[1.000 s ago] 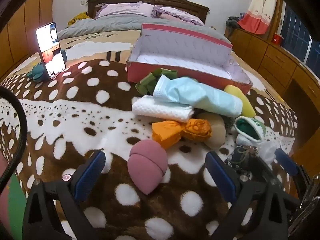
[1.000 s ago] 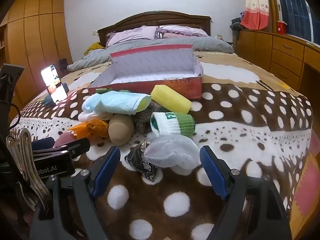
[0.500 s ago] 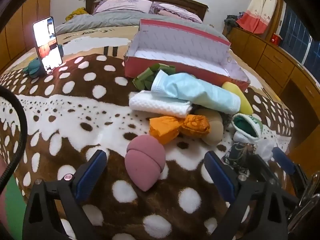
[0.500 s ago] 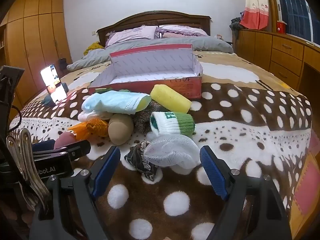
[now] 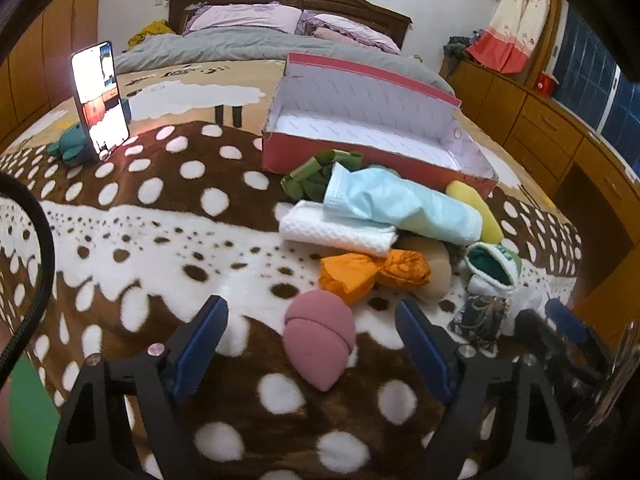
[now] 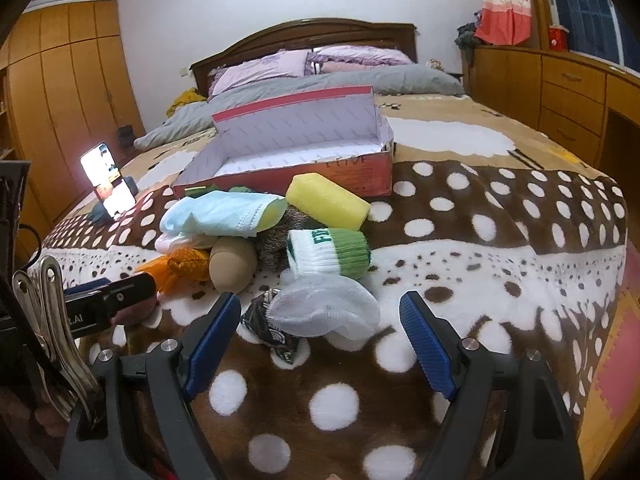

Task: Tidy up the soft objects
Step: 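Grasp the pink sponge with the left tool while the right tool approaches the white mesh sock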

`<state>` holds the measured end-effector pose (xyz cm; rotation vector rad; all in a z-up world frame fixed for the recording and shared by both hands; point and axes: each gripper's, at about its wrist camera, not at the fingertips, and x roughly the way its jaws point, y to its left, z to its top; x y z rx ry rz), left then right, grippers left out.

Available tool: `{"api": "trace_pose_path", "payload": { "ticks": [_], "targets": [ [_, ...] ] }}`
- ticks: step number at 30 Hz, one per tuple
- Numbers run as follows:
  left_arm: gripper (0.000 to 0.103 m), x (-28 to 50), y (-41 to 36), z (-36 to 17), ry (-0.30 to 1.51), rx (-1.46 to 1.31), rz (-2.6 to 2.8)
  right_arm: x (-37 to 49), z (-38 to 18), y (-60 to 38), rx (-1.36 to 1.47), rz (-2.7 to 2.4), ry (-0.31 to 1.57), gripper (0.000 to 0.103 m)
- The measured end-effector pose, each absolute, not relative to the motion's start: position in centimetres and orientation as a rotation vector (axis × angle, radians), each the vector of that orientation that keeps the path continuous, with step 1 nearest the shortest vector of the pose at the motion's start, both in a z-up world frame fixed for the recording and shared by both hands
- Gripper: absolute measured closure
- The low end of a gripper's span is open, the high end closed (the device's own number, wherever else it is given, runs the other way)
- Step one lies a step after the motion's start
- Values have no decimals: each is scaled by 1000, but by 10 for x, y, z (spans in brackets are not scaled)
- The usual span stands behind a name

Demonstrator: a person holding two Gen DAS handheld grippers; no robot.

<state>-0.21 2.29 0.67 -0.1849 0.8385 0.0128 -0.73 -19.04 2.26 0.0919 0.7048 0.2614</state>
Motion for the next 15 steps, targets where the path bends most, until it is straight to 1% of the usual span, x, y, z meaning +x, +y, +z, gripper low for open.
{"api": "trace_pose_path", "payload": {
  "ticks": [3,5,7,11,15],
  "targets": [
    [15,-6,27,6,846,-180,5,-7,23,-196,96,257,711,19],
    [17,-8,31,4,857,-187,-3,-7,23,-198,97,262,711,19],
    [23,-8,33,1,872,-189,-10,-8,23,-197,95,273,715,19],
    [28,-9,31,-1,873,-195,-36,-11,22,-195,77,286,718,19],
    [40,-8,26,-4,882,-190,-67,-13,23,-193,63,296,713,19]
  ]
}}
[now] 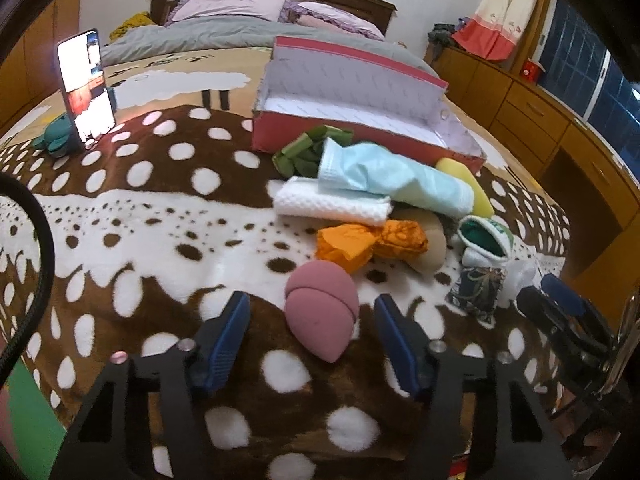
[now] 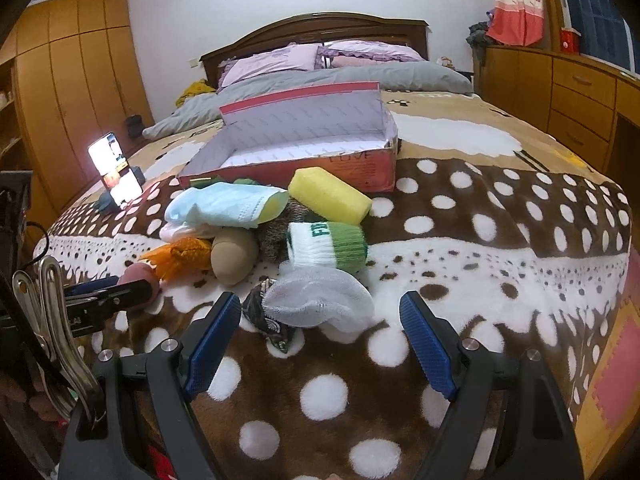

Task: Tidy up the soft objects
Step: 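Grasp the pink sponge with the left tool while the right tool approaches the white mesh sock, then close the right tool on the white mesh sock and lift it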

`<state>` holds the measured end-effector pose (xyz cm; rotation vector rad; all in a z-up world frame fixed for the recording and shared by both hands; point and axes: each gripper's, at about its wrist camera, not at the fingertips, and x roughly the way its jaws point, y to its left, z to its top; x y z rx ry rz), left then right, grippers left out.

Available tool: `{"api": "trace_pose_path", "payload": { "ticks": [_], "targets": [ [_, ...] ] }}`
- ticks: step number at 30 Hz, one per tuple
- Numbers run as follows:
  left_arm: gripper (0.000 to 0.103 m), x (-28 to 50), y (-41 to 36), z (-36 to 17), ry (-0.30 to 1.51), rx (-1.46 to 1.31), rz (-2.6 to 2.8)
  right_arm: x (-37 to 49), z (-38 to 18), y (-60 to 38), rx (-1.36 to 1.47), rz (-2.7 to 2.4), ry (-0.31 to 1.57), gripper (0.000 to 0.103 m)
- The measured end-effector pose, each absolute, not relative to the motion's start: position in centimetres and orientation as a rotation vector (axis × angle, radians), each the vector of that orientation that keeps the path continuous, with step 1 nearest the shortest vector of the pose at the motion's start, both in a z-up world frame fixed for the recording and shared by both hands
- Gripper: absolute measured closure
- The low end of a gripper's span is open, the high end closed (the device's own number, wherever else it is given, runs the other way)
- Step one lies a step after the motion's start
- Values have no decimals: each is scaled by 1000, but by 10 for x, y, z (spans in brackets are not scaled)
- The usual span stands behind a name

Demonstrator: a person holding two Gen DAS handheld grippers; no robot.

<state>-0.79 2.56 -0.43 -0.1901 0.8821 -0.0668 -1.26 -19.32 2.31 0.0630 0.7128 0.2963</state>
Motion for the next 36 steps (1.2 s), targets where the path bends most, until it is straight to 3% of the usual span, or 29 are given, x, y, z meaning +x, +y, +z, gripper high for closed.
{"api": "trace_pose_path", "payload": {
  "ticks": [9,36],
  "targets": [
    [65,-4,29,-11,914,-227,-90,-14,23,-188,42,323,718,19],
    [67,-17,44,15,819,-252,-103,-6,20,-199,79,325,764,19]
  ]
}}
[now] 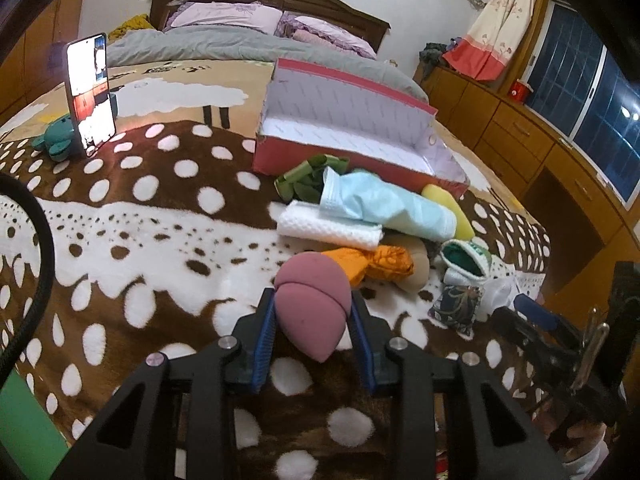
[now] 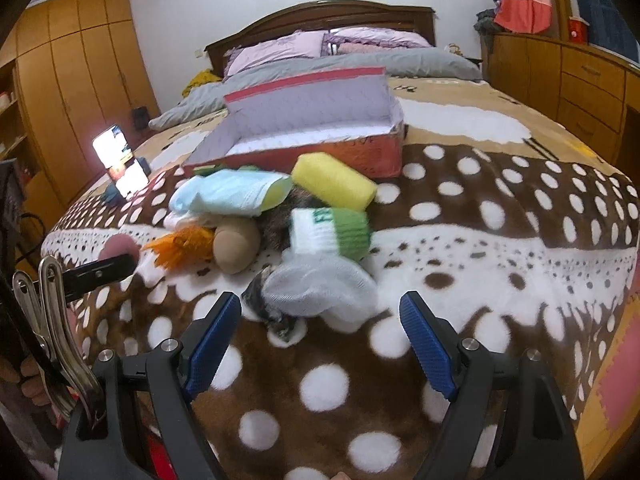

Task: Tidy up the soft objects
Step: 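Close the right tool on the white mesh sock and lift it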

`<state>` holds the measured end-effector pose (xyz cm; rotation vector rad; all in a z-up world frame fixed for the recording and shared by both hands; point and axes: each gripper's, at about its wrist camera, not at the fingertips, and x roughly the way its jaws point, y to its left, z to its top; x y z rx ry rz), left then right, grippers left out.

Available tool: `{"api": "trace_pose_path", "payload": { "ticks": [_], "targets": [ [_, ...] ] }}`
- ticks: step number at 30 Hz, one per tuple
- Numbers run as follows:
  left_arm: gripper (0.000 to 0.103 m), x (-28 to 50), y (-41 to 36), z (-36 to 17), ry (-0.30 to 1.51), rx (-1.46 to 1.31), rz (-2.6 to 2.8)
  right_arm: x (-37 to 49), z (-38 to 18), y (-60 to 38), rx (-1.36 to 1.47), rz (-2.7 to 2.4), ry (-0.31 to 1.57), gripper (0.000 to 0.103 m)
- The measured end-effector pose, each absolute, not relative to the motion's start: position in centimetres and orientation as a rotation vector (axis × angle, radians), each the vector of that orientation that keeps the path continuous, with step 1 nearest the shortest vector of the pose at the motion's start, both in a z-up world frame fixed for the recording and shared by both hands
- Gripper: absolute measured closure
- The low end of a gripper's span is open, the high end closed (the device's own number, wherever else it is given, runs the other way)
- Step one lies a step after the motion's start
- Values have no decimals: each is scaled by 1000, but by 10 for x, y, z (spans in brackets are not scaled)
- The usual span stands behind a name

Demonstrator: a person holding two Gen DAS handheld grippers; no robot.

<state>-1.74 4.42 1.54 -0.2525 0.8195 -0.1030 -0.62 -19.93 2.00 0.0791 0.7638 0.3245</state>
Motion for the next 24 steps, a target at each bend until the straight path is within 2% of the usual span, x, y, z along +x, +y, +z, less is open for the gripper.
{"api": "trace_pose_path", "payload": {
  "ticks": [3,11,13,15,17,24],
  "targets": [
    [67,-16,47,16,817,-253,-101,0,20,-201,72,329,767,20],
    [67,-7,53,14,818,-262,-115,13,12,-203,95,395,806,54],
    [67,-5,53,15,810,-258,-124,14,12,-201,84,411,805,56],
    [67,-4,52,14,803,-254,-128,14,11,-198,65,423,807,62],
    [67,-3,51,14,806,-259,-132,14,12,-195,51,433,799,74],
    [67,-2,51,11,816,-251,-125,-1,26,-183,-66,446,729,85]
  ]
}}
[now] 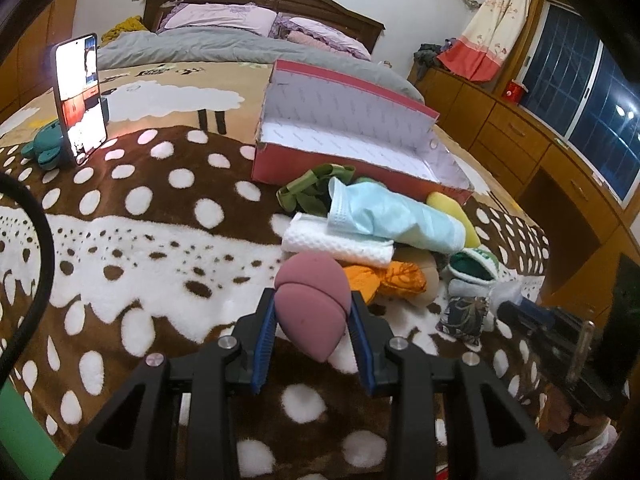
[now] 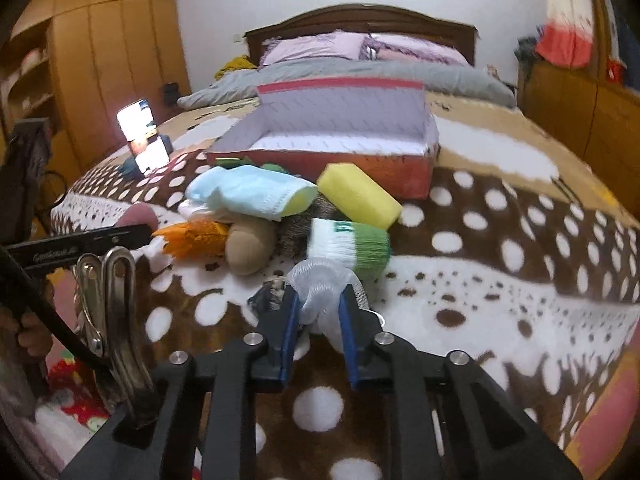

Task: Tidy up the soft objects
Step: 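Close the right tool on the white mesh sock and lift it, then carry the pink sponge into the shoebox and open the left tool while the right tool carries the mesh sock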

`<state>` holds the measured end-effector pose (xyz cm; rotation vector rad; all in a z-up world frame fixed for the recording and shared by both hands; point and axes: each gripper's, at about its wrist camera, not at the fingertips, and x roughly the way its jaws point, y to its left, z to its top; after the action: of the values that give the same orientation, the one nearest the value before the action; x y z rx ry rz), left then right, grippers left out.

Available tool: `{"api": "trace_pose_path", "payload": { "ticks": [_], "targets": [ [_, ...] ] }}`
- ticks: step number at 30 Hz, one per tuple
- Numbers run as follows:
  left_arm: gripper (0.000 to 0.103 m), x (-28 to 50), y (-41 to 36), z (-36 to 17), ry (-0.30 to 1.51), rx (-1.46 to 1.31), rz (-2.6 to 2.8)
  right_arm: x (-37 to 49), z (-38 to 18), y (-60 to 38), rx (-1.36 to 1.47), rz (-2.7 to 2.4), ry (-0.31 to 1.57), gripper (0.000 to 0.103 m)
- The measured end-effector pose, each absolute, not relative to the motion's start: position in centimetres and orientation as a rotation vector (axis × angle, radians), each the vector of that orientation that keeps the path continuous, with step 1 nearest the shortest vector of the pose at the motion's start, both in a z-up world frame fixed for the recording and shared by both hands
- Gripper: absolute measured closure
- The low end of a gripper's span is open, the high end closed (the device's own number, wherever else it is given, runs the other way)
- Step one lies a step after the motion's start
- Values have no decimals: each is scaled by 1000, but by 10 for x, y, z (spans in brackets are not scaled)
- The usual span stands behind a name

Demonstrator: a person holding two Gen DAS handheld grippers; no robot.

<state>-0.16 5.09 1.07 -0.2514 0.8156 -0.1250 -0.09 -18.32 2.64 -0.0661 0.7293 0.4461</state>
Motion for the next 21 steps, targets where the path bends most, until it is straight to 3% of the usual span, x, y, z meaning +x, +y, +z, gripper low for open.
{"api": "trace_pose_path", "payload": {
  "ticks": [5,21],
  "targets": [
    [67,-4,50,14,807,-251,-123,-13,39,-180,-83,471,685,89],
    [67,-15,47,40,741,-227,-119,-29,72,-185,-42,514,589,89]
  ]
}}
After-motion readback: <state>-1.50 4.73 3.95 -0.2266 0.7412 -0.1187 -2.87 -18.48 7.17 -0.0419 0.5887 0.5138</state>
